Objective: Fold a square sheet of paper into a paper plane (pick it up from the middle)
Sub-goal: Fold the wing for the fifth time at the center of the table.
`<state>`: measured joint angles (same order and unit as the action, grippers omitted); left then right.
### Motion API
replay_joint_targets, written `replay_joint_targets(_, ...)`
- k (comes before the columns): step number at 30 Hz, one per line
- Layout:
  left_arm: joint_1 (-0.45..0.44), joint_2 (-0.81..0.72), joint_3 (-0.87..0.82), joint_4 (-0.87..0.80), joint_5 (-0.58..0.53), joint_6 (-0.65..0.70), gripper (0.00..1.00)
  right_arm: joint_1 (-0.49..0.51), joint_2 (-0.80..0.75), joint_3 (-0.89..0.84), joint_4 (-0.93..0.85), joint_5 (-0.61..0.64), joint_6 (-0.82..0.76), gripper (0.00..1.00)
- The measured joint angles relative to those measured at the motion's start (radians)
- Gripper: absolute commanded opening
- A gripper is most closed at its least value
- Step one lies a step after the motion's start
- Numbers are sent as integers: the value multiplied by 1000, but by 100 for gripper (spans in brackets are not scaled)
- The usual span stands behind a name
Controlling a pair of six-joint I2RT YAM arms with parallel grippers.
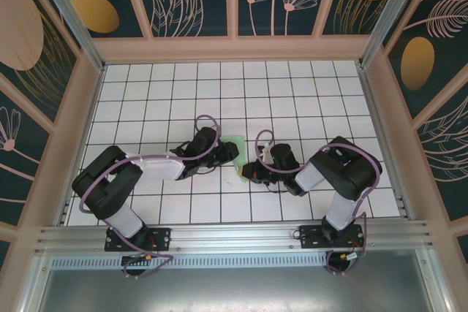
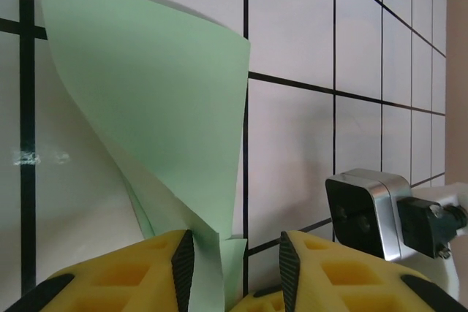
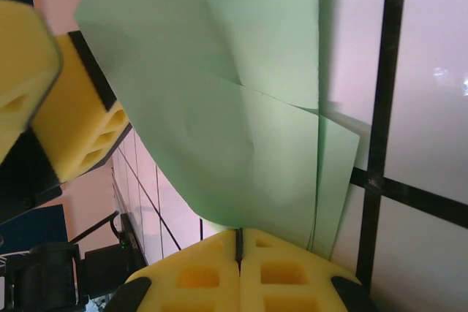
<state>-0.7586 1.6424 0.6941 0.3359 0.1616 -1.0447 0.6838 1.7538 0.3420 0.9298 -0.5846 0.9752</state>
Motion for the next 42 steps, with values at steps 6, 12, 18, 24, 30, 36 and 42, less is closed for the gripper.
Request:
replay_joint_targets(6, 0, 84, 75, -13, 0, -7, 31, -2, -43, 17, -98, 9, -53, 10)
replay_joint_targets(12, 0, 148, 118, -53, 11, -5, 29, -2, -119, 34, -217, 34, -130, 17)
replay_joint_targets(18, 0, 172, 142, -80, 14, 0, 29, 3, -176, 40, -303, 74, -171, 20)
replay_joint_targets(24, 0, 172, 144, -89, 13, 5, 29, 34, -229, 95, -438, 141, -232, 23)
replay_joint_targets(30, 0, 175, 144, -90, 11, 5, 29, 58, -263, 154, -499, 188, -269, 24)
replay_joint_targets(36, 0, 176, 147, -91, 11, 5, 29, 68, -241, 170, -526, 200, -279, 24)
replay_joint_targets(42, 0, 176, 148, -94, 9, 5, 29, 70, -215, 192, -541, 218, -289, 20)
